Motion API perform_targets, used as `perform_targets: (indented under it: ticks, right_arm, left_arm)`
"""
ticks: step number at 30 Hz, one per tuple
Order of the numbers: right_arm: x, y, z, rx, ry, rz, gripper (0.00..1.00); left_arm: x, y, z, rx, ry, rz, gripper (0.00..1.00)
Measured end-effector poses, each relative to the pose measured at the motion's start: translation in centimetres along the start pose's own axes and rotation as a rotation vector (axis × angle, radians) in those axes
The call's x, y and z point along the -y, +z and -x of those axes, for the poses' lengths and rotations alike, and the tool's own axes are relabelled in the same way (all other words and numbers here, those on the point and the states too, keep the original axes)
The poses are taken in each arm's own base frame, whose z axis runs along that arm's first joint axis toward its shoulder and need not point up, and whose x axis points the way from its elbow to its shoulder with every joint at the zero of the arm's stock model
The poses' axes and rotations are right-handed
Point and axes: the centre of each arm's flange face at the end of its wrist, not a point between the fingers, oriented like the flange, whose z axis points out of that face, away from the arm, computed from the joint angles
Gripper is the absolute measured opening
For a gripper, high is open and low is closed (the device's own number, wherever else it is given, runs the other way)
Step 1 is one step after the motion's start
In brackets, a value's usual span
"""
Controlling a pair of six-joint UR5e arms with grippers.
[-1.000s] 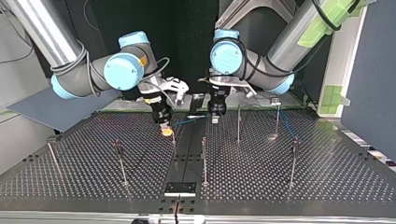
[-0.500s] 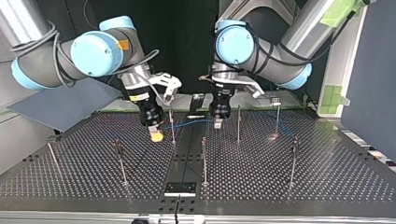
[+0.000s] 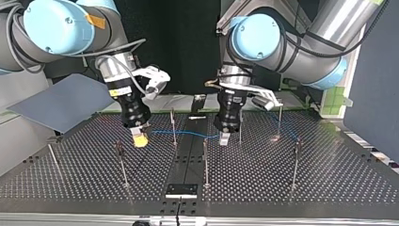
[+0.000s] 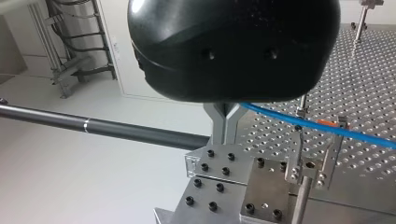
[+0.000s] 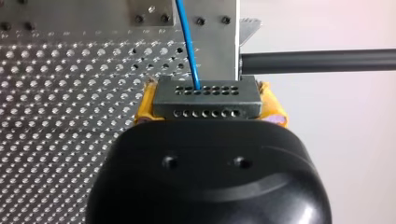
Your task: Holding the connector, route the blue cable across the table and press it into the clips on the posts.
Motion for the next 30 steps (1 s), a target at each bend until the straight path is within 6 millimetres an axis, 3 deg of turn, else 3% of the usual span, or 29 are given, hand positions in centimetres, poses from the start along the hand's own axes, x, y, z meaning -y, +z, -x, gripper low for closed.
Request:
perform_targets:
  ticks: [9,13,21,30]
  right_arm:
    - [-0.4,2.0,3.7,0.062,-0.011,0.006,0.00]
    - [-0.4,2.3,4.2,0.069,-0.012,0.007,0.00]
    - [-0.4,3.1,5.8,0.092,-0.011,-0.006,0.00]
    - [-0.8,3.8,6.8,0.103,-0.010,-0.002,0.00]
  left_arm:
    - [-1.4,1.2,-2.7,-0.052,0.015,0.035,0.00]
    - [-1.8,1.5,-3.0,-0.057,0.021,0.044,0.00]
    - [-2.6,2.6,-5.6,-0.085,0.055,0.047,0.00]
    - [-3.0,4.1,-4.9,-0.055,0.049,0.044,0.00]
